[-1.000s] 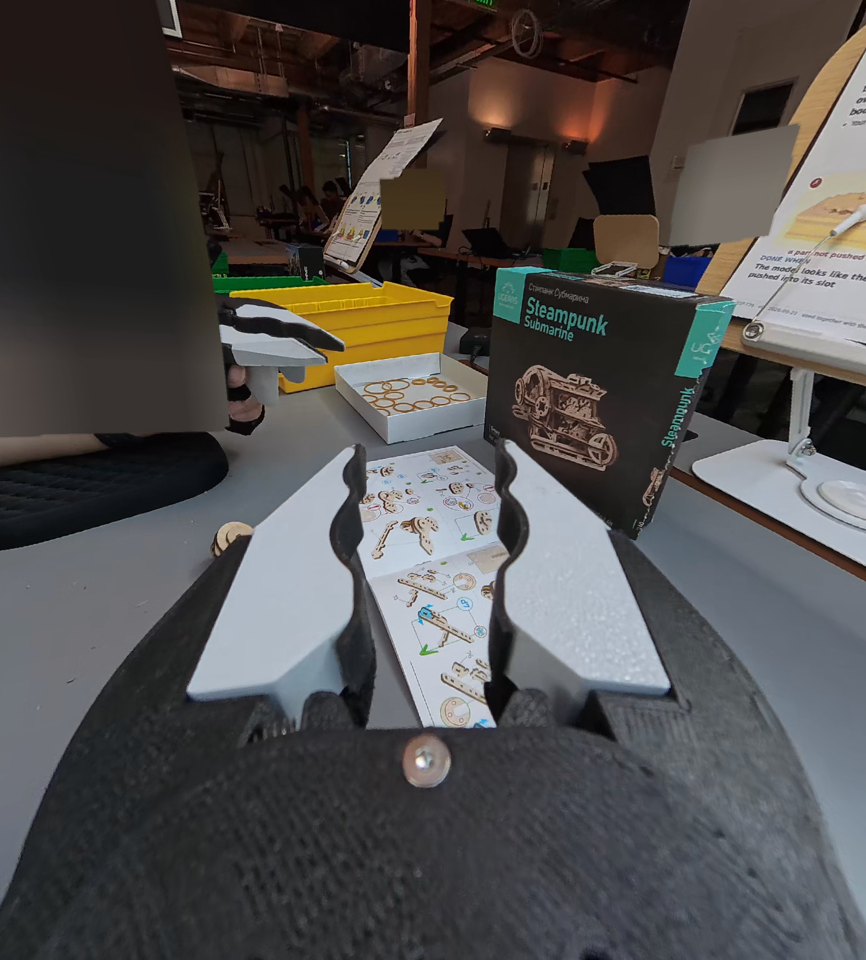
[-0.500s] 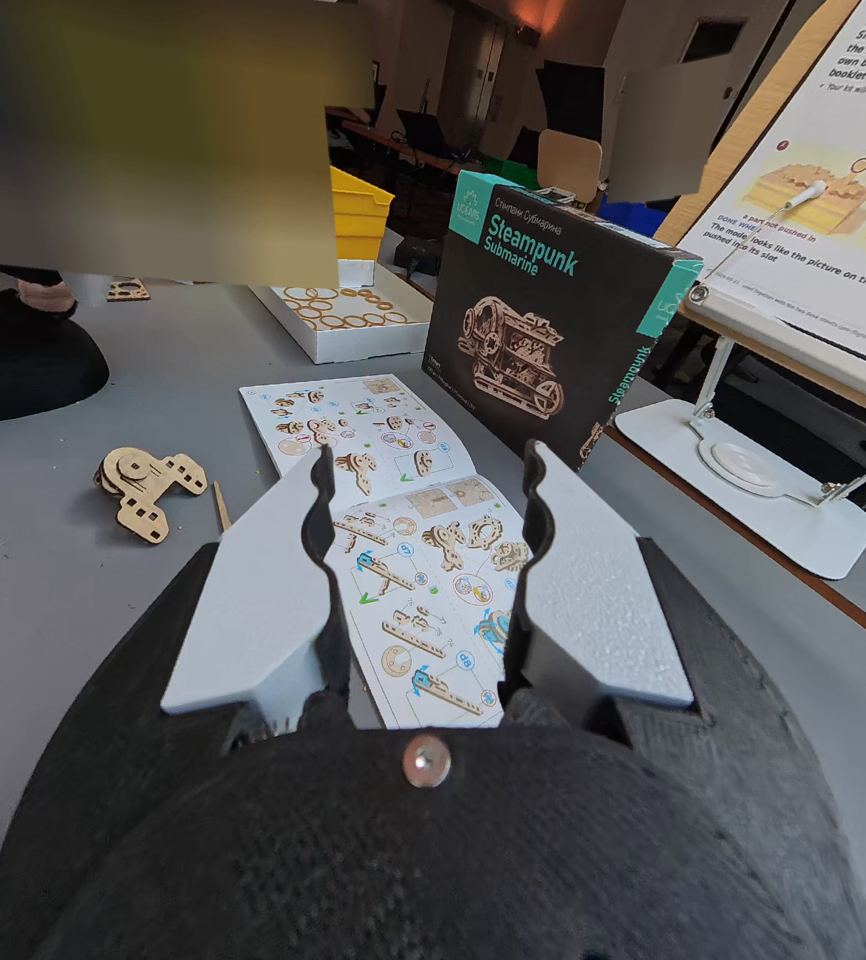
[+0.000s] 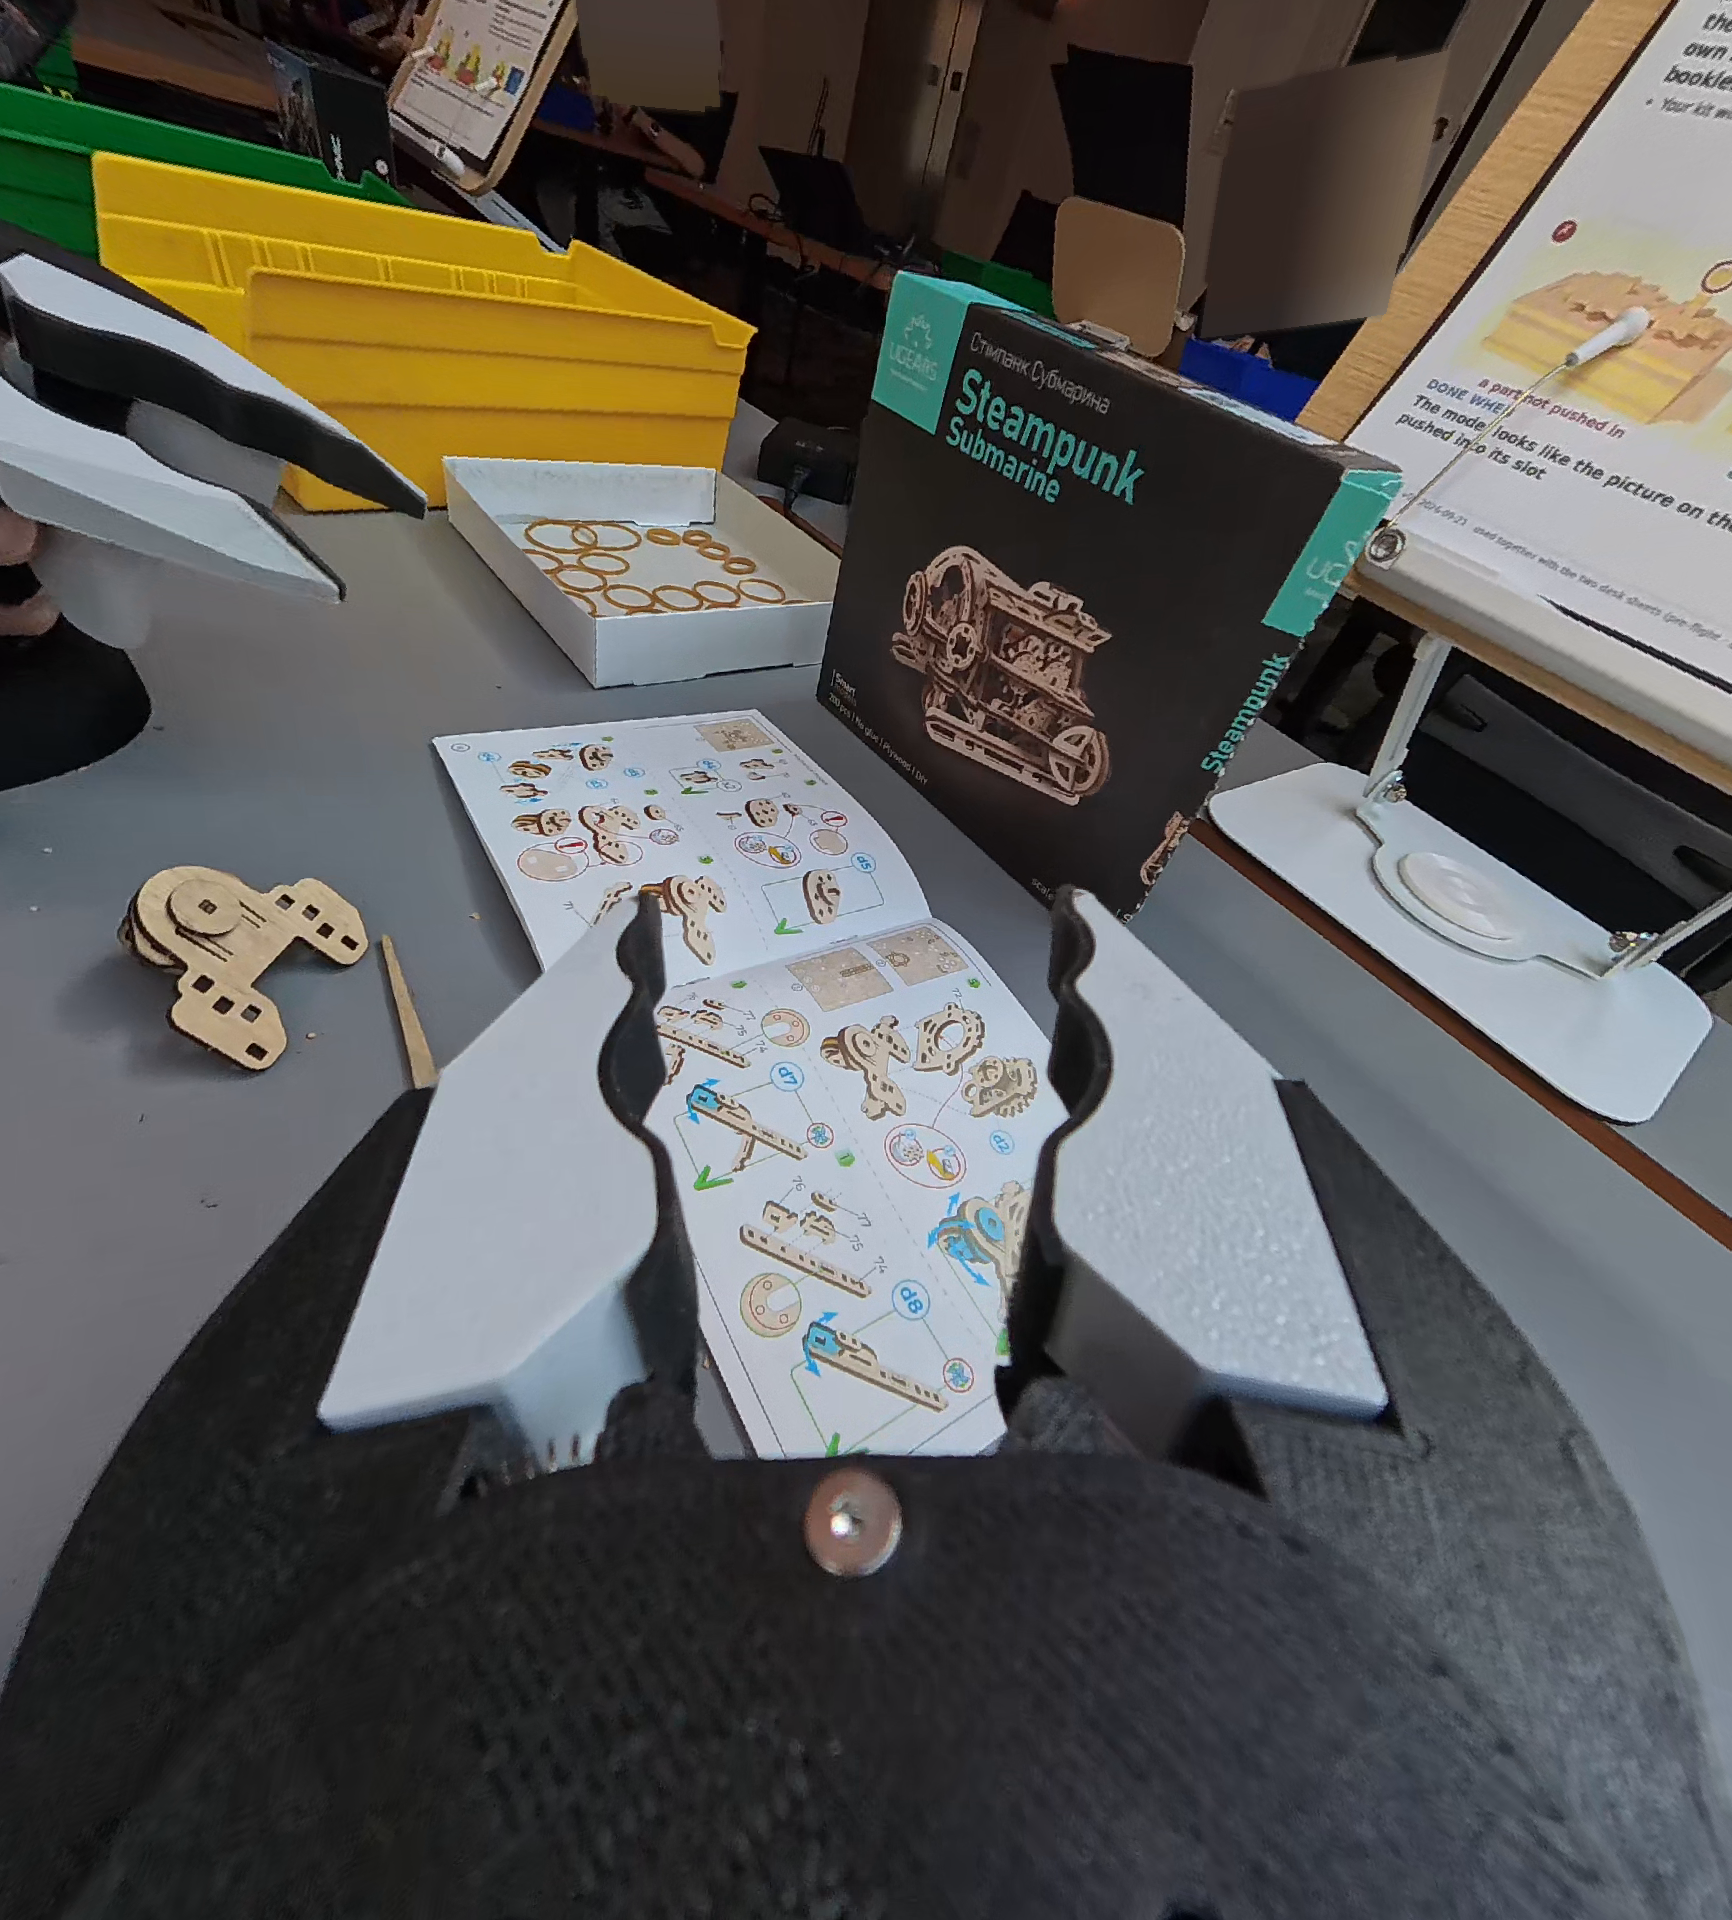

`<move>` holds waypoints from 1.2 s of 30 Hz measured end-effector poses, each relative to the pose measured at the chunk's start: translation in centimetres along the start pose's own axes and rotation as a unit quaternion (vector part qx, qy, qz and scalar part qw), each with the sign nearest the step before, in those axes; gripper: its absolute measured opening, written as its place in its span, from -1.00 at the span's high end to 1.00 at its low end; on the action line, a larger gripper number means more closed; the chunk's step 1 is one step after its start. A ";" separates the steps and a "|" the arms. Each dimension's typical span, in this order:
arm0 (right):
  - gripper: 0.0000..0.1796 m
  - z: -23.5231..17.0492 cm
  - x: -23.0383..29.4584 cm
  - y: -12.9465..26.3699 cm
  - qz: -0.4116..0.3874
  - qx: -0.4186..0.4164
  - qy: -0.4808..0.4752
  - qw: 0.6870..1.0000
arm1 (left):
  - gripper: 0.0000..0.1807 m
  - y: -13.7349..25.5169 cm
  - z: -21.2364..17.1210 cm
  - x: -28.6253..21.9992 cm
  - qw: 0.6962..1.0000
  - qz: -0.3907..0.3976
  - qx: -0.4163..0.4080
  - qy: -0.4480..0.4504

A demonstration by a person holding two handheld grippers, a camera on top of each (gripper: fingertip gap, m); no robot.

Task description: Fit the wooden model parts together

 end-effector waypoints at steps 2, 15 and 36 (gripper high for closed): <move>0.27 -0.1 0.1 0.0 0.002 0.003 0.009 1.000 | 0.36 0.1 0.1 0.4 1.000 0.003 -0.006 0.018; 0.20 -2.5 -2.4 -0.1 -0.054 0.053 -0.044 0.996 | 0.23 0.3 0.2 1.7 0.997 0.007 -0.013 0.070; 0.14 -3.0 -6.5 1.4 -0.160 0.043 -0.061 0.984 | 0.28 0.9 0.7 1.5 0.997 -0.001 -0.031 0.064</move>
Point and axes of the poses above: each gripper's, where its closed fingertips meet, y back along the fingers, z out of its top, x = y × z across the jaws, the point moved 1 cm from there along y, back along the fingers, and after that the axes turned 6 degrees about y, right-handed, at the moved point
